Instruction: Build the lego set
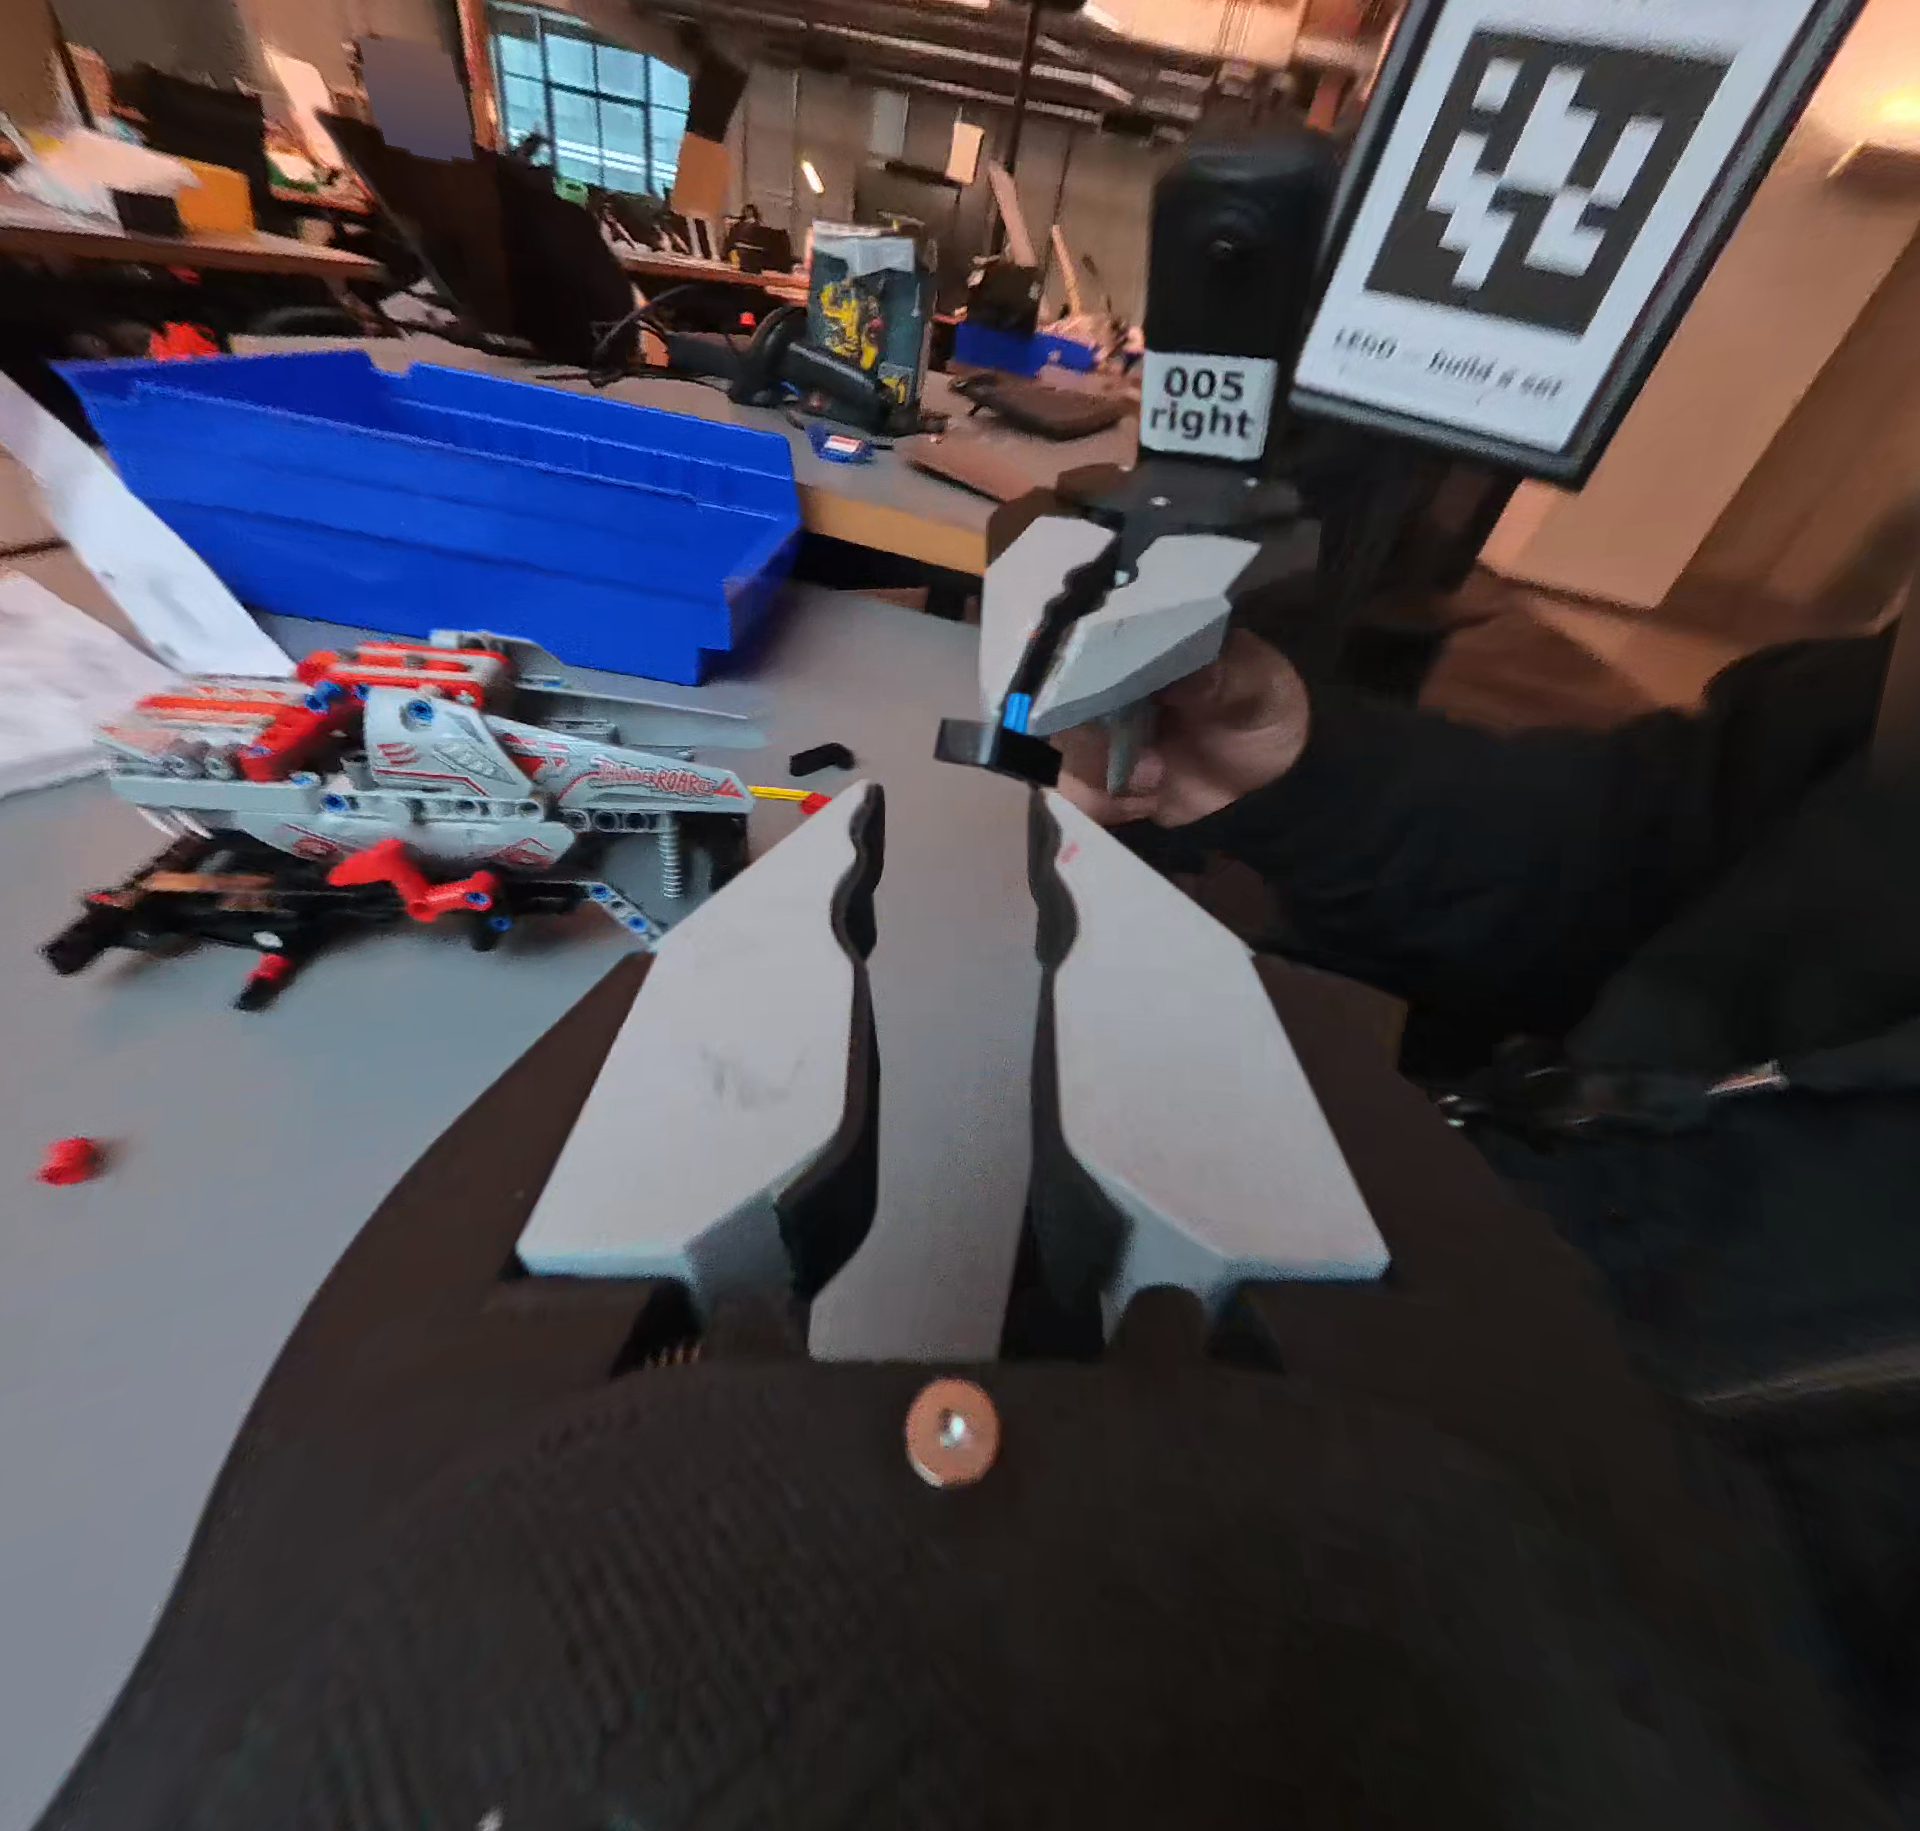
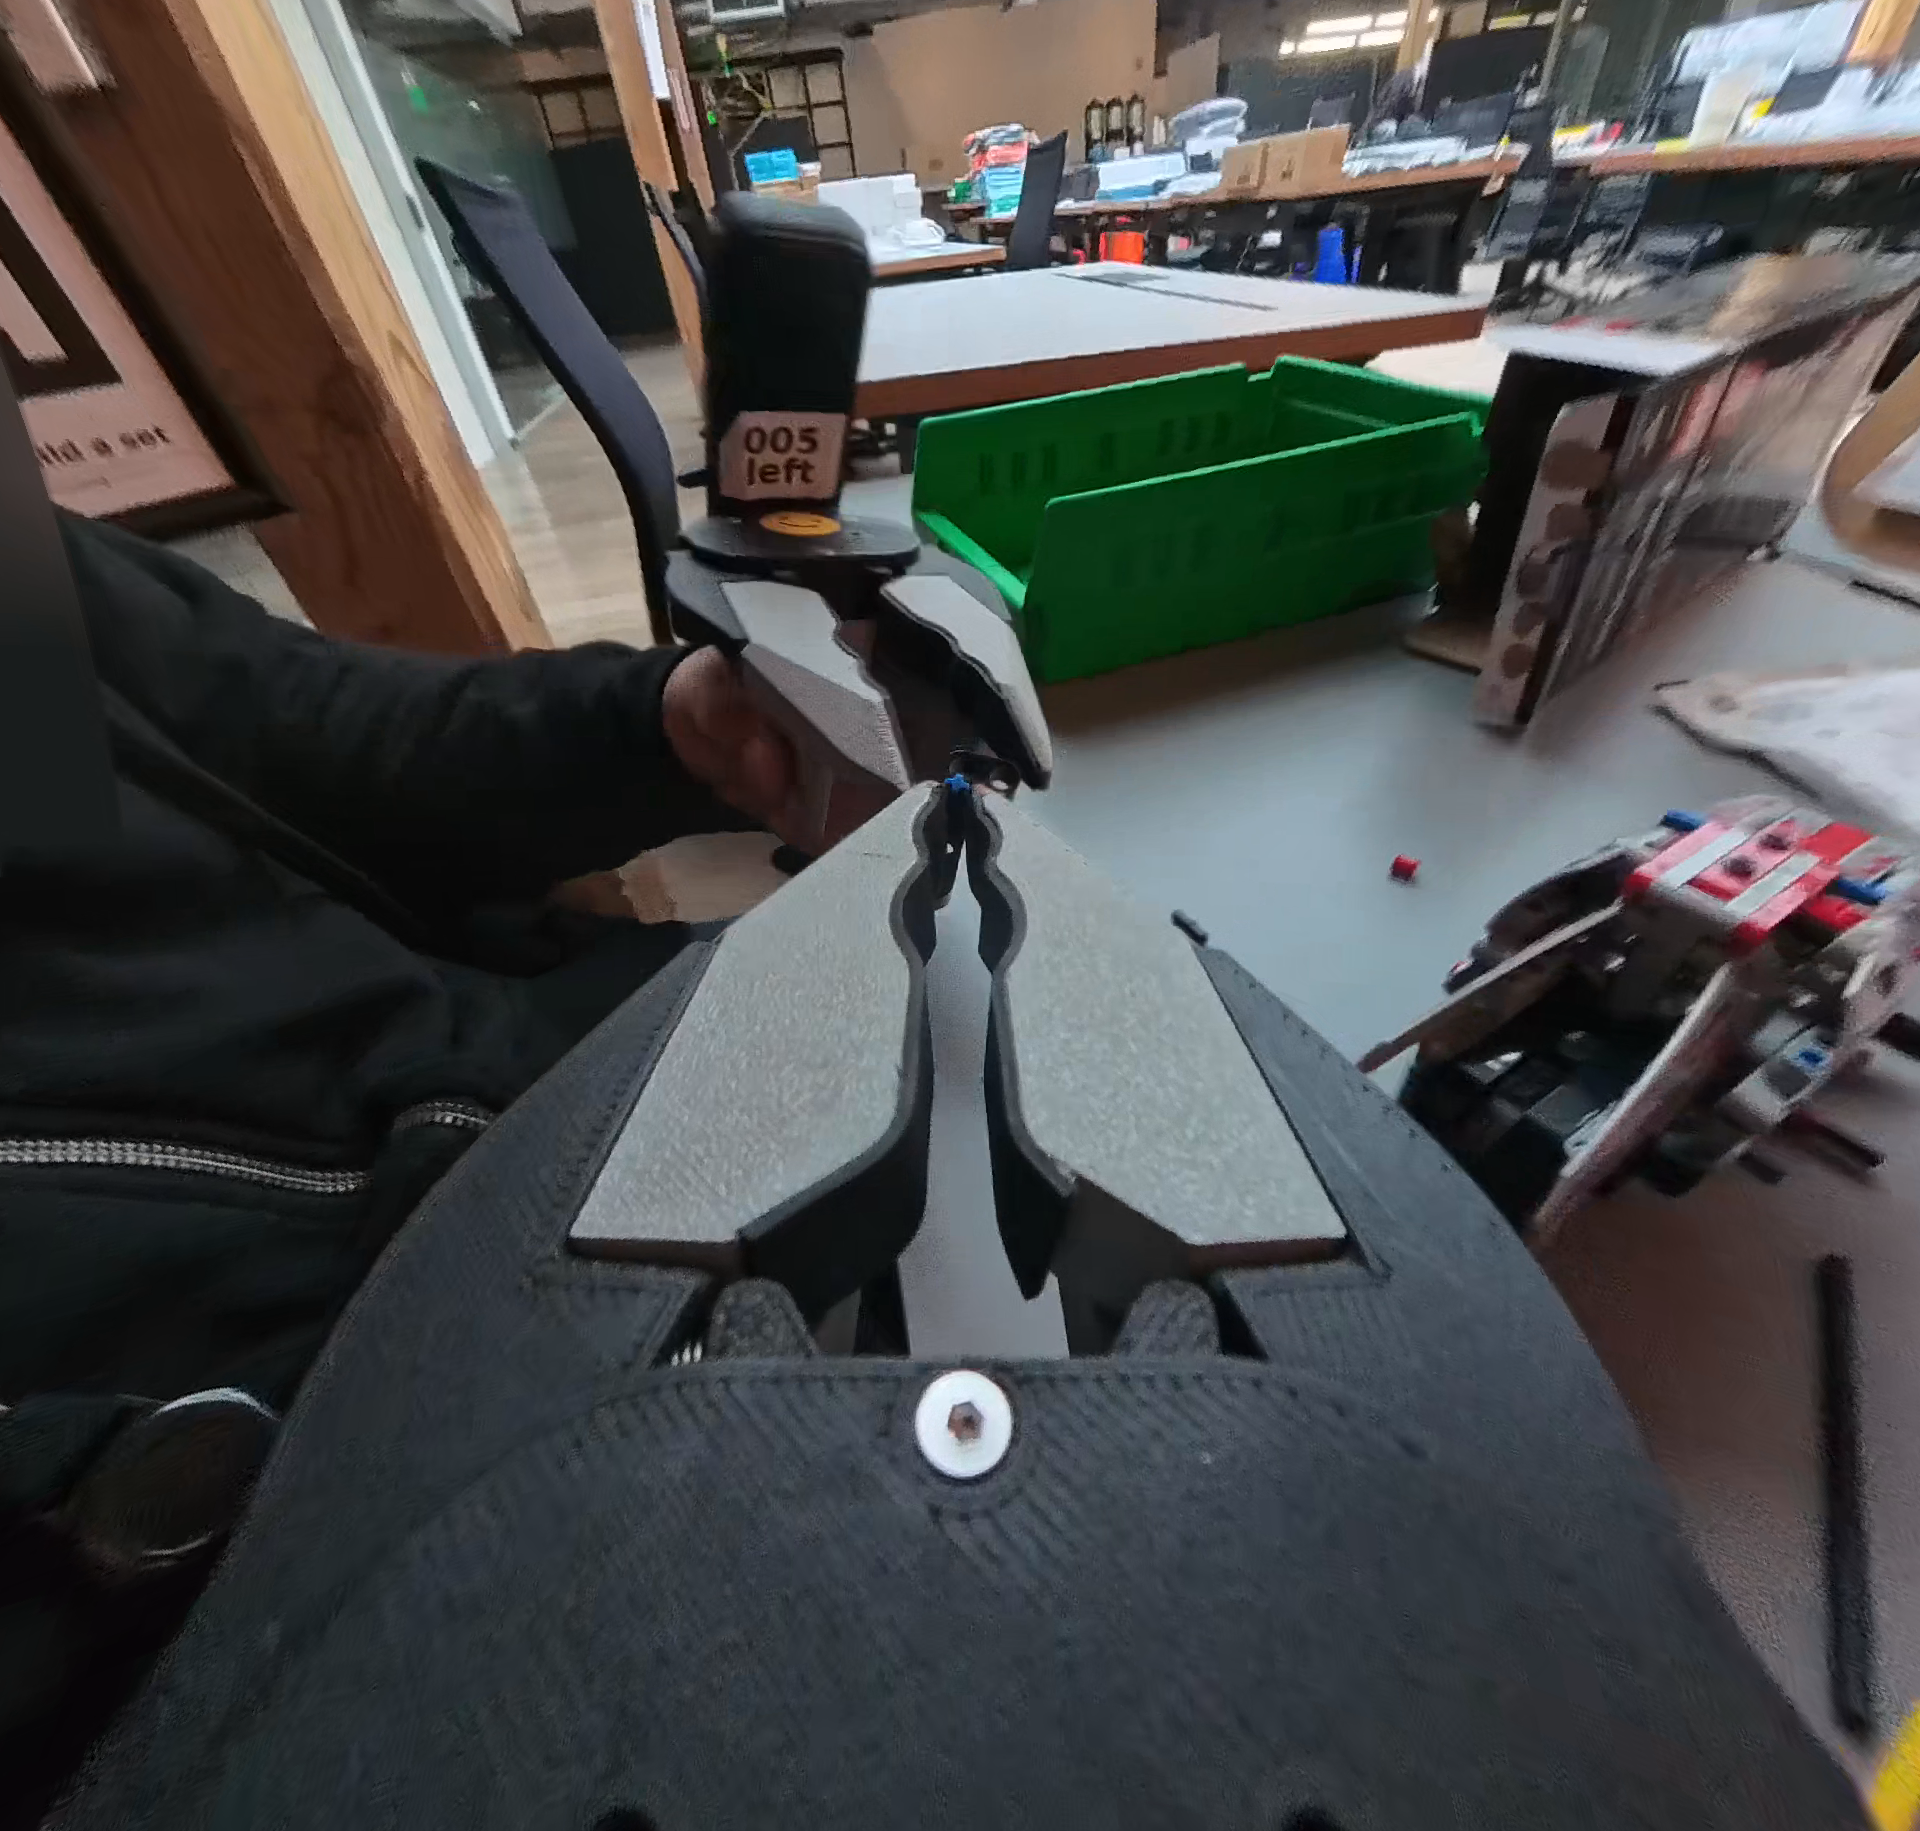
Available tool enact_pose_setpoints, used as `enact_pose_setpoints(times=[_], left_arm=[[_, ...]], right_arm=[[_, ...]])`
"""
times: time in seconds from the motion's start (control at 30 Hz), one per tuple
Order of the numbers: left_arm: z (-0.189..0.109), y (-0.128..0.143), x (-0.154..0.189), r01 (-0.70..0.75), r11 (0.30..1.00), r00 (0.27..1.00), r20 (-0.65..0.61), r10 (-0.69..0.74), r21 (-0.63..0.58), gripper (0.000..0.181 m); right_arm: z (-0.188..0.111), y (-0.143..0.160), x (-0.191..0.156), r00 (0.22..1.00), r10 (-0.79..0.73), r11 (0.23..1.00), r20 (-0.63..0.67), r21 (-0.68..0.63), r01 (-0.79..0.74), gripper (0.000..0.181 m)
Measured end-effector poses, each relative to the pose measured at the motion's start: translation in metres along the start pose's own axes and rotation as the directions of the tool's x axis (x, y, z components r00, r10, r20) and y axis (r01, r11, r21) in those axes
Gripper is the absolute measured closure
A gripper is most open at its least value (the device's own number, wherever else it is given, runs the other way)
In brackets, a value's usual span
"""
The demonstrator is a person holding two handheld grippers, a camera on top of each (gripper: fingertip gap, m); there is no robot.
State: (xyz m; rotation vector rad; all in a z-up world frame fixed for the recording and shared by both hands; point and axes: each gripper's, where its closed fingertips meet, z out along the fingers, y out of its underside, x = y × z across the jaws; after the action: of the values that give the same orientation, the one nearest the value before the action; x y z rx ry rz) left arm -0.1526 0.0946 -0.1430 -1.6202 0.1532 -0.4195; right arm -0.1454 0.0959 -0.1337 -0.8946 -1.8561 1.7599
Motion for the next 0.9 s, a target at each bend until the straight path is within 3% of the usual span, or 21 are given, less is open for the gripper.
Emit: enact_pose_setpoints(times=[0.23, 0.37, 0.57, 0.77, 0.9], left_arm=[[0.006, 0.005, -0.003, -0.264, 0.959, 0.947, 0.16, 0.279, -0.107, 0.152], [0.005, 0.005, 0.003, -0.412, 0.899, 0.887, 0.162, 0.433, -0.148, 0.163], [0.007, 0.021, 0.012, -0.583, 0.771, 0.779, 0.095, 0.62, -0.255, 0.169], [0.007, 0.028, 0.02, -0.625, 0.735, 0.755, 0.034, 0.654, -0.264, 0.171], [0.008, 0.033, 0.02, -0.685, 0.663, 0.688, 0.03, 0.725, -0.302, 0.173]], right_arm=[[0.005, 0.004, -0.002, 0.94, 0.302, 0.951, 0.16, 0.016, -0.309, 0.181], [0.003, 0.008, 0.001, 0.897, 0.397, 0.916, 0.194, -0.014, -0.402, 0.181], [0.002, 0.02, -0.012, 0.853, 0.451, 0.892, 0.261, -0.148, -0.426, 0.181], [0.0, 0.031, -0.014, 0.838, 0.478, 0.875, 0.264, -0.223, -0.429, 0.181], [0.0, 0.033, -0.014, 0.828, 0.495, 0.866, 0.263, -0.229, -0.445, 0.181]])
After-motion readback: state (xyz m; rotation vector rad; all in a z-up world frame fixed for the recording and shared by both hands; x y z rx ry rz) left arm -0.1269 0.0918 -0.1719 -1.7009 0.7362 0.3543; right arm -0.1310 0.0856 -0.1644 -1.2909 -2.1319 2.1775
